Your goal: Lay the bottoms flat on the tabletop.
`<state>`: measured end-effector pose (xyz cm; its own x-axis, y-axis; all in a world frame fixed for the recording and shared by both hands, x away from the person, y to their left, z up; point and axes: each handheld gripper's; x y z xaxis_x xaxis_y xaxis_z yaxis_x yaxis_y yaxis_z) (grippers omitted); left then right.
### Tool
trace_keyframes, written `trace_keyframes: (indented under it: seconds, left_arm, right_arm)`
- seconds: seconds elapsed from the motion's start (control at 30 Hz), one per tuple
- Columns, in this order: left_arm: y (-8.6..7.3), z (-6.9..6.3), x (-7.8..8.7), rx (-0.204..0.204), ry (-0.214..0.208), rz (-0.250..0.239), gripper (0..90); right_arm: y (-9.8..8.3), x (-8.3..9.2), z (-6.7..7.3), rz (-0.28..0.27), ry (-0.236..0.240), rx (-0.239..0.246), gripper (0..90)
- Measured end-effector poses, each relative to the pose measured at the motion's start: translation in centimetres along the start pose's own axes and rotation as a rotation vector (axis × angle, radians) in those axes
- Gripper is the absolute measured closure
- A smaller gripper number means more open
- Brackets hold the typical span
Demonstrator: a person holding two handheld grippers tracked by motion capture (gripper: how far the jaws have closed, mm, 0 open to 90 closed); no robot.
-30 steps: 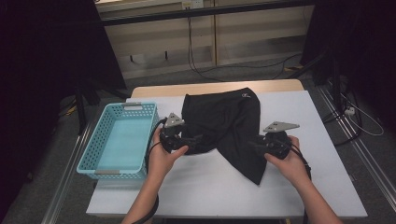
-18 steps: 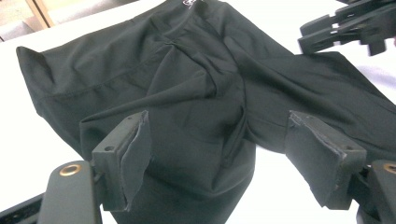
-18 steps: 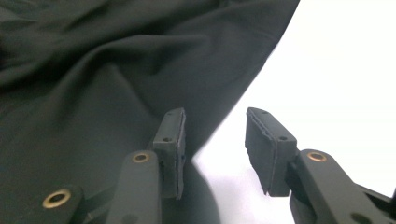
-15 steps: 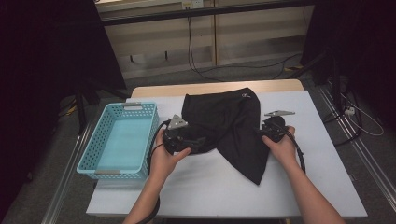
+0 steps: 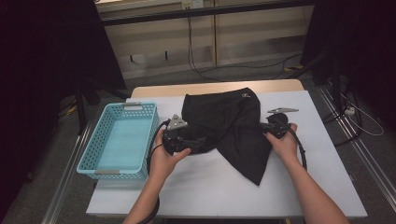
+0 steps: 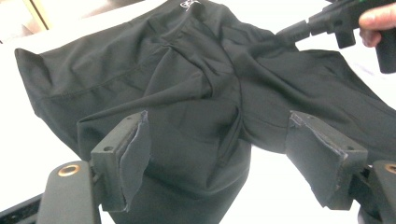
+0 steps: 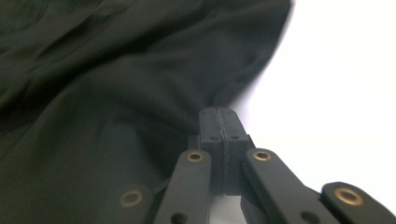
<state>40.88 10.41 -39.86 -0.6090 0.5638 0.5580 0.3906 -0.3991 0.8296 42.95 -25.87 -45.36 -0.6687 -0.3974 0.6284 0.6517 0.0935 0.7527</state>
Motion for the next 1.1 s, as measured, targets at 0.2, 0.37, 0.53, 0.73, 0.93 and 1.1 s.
trace_keyframes:
  seconds: [0.2, 0.37, 0.53, 0.73, 0.93, 1.1]
  left_arm:
    - [0.0, -0.4, -0.3, -0.01, -0.017, 0.008, 23.5]
    - [-0.1, -0.8, -0.4, -0.01, -0.035, 0.007, 23.5]
    - [-0.1, -1.3, -0.7, -0.016, -0.056, 0.009, 23.3]
    - [-0.1, -1.4, -0.7, -0.028, -0.056, 0.008, 22.9]
    - [-0.2, -1.3, -0.7, -0.031, -0.055, 0.013, 21.5]
    - [-0.3, -1.2, -0.6, -0.028, -0.048, 0.019, 19.5]
  right_arm:
    - [2.1, 1.1, -2.0, -0.035, -0.086, 0.033, 90.0]
    - [2.1, 0.8, -2.1, -0.007, -0.096, 0.062, 83.8]
    - [1.3, 1.1, -1.2, 0.025, -0.11, 0.101, 62.3]
    - [-0.6, 2.7, 1.2, 0.052, -0.025, 0.145, 51.0]
    - [-2.6, 4.5, 4.5, 0.06, 0.089, 0.189, 48.8]
    - [-3.1, 5.3, 6.7, 0.047, 0.153, 0.225, 49.7]
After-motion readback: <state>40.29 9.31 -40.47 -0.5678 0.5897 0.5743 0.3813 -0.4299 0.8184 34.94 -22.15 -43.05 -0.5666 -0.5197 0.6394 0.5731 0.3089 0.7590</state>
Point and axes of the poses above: each handheld gripper's, and its own axes: x roughly backward along the jaws, y roughly out of its top, z roughly to its left, and after that the axes turned 9 degrees about y, right-handed
